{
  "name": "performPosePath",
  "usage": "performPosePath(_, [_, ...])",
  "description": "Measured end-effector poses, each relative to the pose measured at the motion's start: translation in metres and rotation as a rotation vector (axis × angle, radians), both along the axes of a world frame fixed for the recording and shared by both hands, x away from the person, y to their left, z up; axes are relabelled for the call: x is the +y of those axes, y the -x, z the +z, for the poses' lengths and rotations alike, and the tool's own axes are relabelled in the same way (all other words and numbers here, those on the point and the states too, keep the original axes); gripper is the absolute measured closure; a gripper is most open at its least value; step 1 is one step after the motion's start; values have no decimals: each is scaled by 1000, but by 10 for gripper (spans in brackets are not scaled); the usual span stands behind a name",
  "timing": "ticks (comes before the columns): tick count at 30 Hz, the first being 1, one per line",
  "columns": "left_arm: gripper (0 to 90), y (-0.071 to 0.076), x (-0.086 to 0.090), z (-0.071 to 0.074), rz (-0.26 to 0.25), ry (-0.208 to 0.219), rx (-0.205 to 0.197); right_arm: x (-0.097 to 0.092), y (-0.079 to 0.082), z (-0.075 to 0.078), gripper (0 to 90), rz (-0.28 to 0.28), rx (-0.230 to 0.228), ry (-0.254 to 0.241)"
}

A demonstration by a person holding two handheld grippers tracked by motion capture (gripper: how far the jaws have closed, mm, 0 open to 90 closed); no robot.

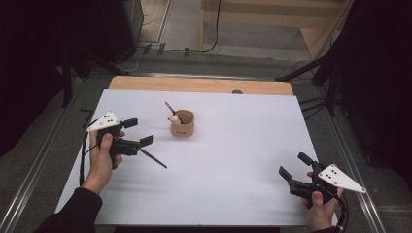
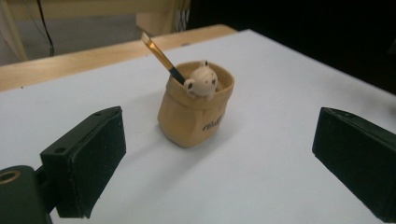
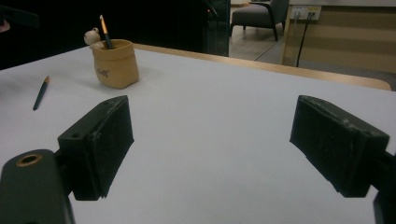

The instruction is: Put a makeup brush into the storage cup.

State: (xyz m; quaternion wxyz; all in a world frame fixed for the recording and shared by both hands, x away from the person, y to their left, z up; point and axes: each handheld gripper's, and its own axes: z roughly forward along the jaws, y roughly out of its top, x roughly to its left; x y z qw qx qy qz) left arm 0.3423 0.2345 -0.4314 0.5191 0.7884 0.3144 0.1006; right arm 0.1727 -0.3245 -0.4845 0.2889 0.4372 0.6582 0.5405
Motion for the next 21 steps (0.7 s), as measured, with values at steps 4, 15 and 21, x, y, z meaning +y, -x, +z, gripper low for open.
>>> performPosePath(4, [29,-9,-6,5,-22,-74,77,0,0,0,130,0,2,-1])
performPosePath(15, [30,-22,-30,0,-183,-357,186,1,0,0,131,2,6,-1])
performPosePath(21, [34,-26,-38,-7,-227,-501,224,0,-1,-1,131,3,8,0])
